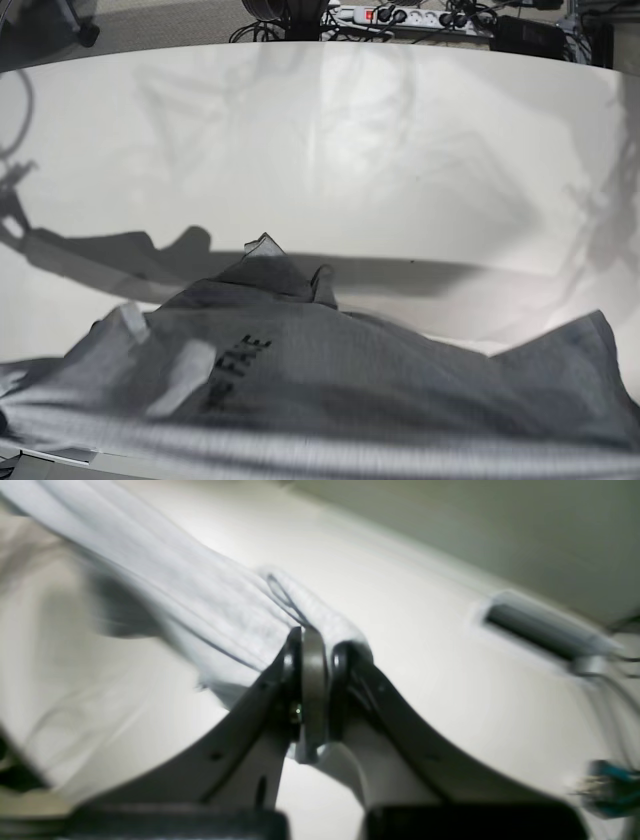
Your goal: Layout the t-shirt on the table in an organized manner, then fold the t-shirt properly
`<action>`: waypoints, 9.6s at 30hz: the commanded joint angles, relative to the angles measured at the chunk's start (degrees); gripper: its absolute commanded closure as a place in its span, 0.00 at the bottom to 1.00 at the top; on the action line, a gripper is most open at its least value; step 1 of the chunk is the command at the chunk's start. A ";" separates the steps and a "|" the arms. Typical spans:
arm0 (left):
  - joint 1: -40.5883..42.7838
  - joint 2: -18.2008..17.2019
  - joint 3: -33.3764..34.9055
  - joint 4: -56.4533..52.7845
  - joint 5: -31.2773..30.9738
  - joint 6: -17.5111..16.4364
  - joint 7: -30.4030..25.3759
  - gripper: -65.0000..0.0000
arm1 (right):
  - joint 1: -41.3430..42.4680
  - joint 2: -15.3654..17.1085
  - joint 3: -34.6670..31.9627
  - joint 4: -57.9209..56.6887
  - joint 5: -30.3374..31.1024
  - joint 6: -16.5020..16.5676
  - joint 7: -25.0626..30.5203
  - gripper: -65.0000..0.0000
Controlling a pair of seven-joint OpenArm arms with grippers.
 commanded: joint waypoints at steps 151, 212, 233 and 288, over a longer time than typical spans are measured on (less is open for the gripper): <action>39.78 -1.01 -0.79 0.17 2.75 1.18 0.60 1.00 | -37.86 -17.75 -10.93 0.44 -33.42 2.79 18.62 0.45; 41.53 -0.46 -0.79 0.17 2.58 1.20 0.60 1.00 | -20.26 -25.62 -12.79 4.04 -28.59 -2.51 1.19 0.35; 41.55 -0.46 -0.79 0.17 2.60 1.20 0.60 1.00 | -40.48 -26.05 3.37 5.97 -22.71 2.79 8.94 0.41; 41.53 -0.46 -0.79 0.17 1.66 0.79 0.60 1.00 | -30.08 -31.32 3.28 -24.94 -34.27 2.79 17.64 0.91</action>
